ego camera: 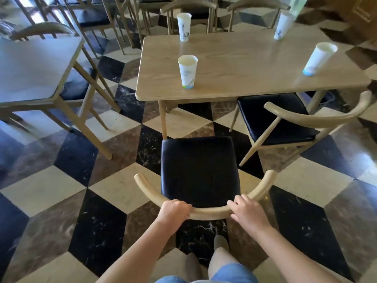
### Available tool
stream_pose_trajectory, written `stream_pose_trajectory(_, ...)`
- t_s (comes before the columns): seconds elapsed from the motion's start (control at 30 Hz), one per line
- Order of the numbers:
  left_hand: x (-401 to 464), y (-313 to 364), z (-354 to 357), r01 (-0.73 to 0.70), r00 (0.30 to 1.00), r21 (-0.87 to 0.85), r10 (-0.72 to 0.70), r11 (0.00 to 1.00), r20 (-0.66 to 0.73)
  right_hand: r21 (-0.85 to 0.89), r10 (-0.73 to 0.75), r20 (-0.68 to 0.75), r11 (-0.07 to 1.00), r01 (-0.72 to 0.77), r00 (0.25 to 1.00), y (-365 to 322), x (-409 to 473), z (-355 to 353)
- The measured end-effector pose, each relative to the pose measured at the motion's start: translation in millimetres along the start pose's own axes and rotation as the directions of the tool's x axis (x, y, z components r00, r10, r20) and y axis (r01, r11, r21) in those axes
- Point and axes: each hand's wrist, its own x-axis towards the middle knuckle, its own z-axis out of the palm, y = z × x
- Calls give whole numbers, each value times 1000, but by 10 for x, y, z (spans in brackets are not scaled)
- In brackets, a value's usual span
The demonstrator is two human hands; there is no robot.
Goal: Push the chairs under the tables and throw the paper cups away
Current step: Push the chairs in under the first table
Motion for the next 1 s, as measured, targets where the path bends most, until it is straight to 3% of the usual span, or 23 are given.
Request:
stream_pose_trajectory(0.47,848,-305,-370,-26,998,50,23,998,52,-52,-37,28,998,39,999,535,867,-114)
stream_pose_trajectory(0.73,1593,-680,-825,68,998,20,-68,997,-8,-39,-61,-14,997,60,998,804,1777,-213)
stream_pose_trajectory(1.0,1999,-834,-1007,34,998,-38,-36,999,-53,-2,-102,-40,995,102,994,1134,2201,-319)
